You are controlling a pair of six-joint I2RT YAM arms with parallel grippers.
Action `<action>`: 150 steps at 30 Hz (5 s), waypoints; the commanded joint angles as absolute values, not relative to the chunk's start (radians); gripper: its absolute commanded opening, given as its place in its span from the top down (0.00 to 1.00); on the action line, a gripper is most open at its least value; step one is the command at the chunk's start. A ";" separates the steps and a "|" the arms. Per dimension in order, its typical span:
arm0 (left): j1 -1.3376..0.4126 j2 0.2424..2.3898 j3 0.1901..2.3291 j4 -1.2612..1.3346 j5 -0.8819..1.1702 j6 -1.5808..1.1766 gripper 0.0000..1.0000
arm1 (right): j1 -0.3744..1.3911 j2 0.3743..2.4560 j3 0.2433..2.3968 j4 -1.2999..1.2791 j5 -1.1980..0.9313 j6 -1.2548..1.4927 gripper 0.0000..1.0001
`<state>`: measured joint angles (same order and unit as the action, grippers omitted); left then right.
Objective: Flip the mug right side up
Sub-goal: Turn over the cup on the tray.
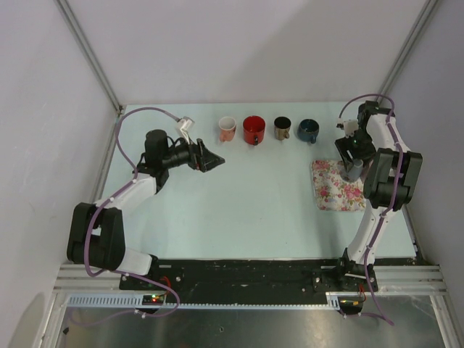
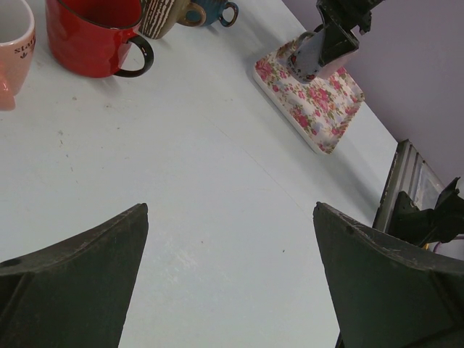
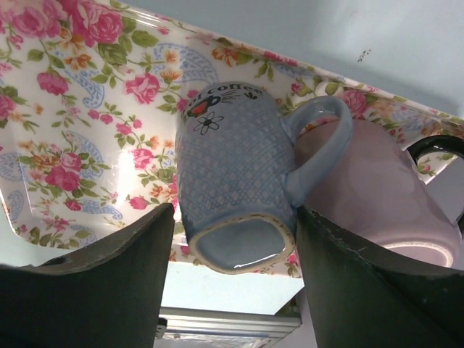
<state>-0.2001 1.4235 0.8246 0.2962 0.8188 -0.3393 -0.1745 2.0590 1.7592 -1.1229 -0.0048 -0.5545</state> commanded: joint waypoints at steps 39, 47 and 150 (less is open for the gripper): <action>-0.210 1.387 0.839 0.251 0.809 -0.256 0.02 | 0.333 1.719 1.605 -1.049 -0.115 -0.364 1.00; -0.211 1.365 0.819 0.222 0.796 -0.215 0.02 | 0.449 1.834 1.656 -1.035 -0.078 -0.320 1.00; -0.656 1.877 1.398 -0.588 0.538 0.792 0.02 | 0.022 1.183 1.196 -0.956 -0.761 -0.563 0.01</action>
